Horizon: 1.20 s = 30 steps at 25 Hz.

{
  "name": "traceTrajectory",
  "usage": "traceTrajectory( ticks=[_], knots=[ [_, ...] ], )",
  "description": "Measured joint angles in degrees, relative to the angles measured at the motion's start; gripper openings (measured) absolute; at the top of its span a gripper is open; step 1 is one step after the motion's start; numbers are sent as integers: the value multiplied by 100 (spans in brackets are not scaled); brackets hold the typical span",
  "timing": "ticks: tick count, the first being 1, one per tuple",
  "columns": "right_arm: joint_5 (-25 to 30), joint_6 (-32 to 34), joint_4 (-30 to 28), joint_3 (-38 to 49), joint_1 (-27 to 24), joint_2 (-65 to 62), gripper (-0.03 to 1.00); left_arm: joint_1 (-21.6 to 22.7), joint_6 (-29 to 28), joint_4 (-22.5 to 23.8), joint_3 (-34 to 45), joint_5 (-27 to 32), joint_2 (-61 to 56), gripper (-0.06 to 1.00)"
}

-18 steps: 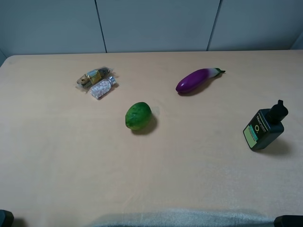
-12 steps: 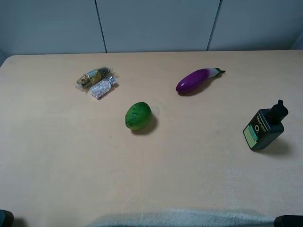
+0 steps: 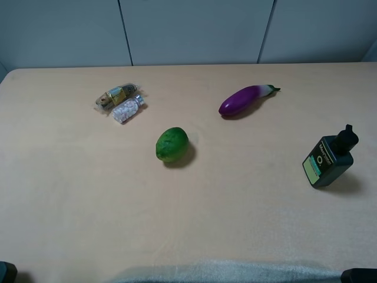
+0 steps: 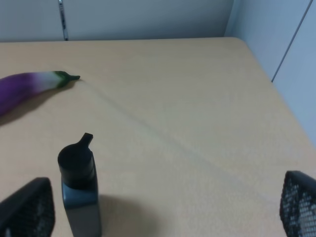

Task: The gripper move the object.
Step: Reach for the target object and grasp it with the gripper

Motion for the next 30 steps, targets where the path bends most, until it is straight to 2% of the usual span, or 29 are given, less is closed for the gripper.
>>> traceTrajectory(
  ticks=[30],
  knots=[
    [0, 0, 0, 0, 0, 0, 69, 0, 0, 12, 0, 0, 0, 74]
  ],
)
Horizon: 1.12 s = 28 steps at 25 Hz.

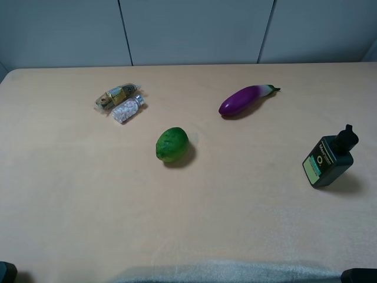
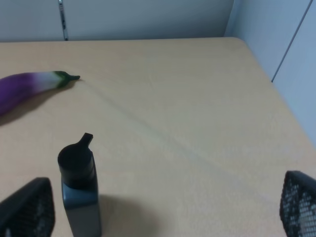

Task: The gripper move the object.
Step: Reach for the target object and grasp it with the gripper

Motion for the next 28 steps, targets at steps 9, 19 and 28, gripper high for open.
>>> traceTrajectory(
  ticks=[9, 19, 28],
  knots=[
    [-80, 170, 0, -181, 0, 474, 69, 0, 0, 31, 0, 0, 0, 74],
    [-498, 903, 0, -1616, 0, 3649, 69, 0, 0, 49, 0, 0, 0, 74],
    [-509, 1071, 44, -2098, 0, 5825, 69, 0, 0, 51, 0, 0, -5, 74]
  ],
)
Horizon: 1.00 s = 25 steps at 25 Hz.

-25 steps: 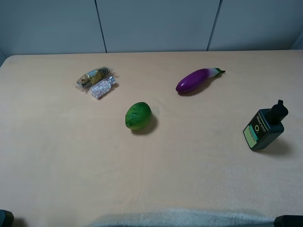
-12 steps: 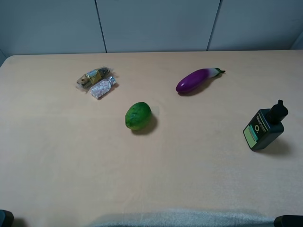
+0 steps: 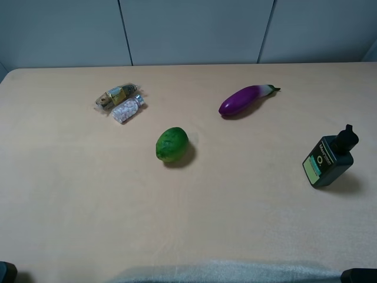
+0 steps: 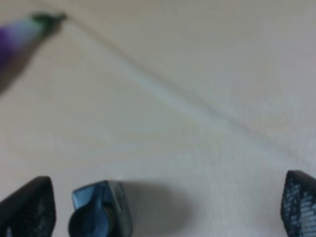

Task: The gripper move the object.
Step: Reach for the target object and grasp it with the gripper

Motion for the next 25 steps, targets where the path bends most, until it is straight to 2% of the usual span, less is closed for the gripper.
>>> traceTrajectory(
  ticks=[12, 21, 25],
  knots=[
    [73, 0, 135, 0, 20, 1478, 69, 0, 0, 0, 0, 0, 0, 74],
    [108, -5, 334, 0, 925, 1529, 69, 0, 0, 0, 0, 0, 0, 74],
    [108, -5, 466, 0, 1153, 1529, 69, 0, 0, 11, 0, 0, 0, 74]
  ],
)
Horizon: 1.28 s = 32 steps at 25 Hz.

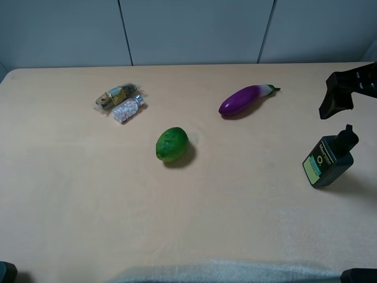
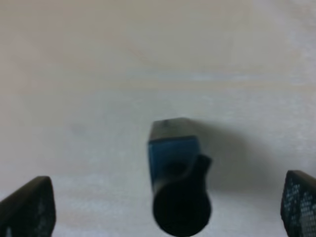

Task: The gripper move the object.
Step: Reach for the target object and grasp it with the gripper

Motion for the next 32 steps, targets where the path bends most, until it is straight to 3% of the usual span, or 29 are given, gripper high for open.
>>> traceTrajectory(
  ticks=[8, 32],
  knots=[
    [-80, 0, 9, 532, -1, 148, 69, 0, 0, 4, 0, 0, 0, 74],
    [-536, -291, 4, 537, -1, 1525, 69, 0, 0, 4, 0, 0, 0, 74]
  ],
)
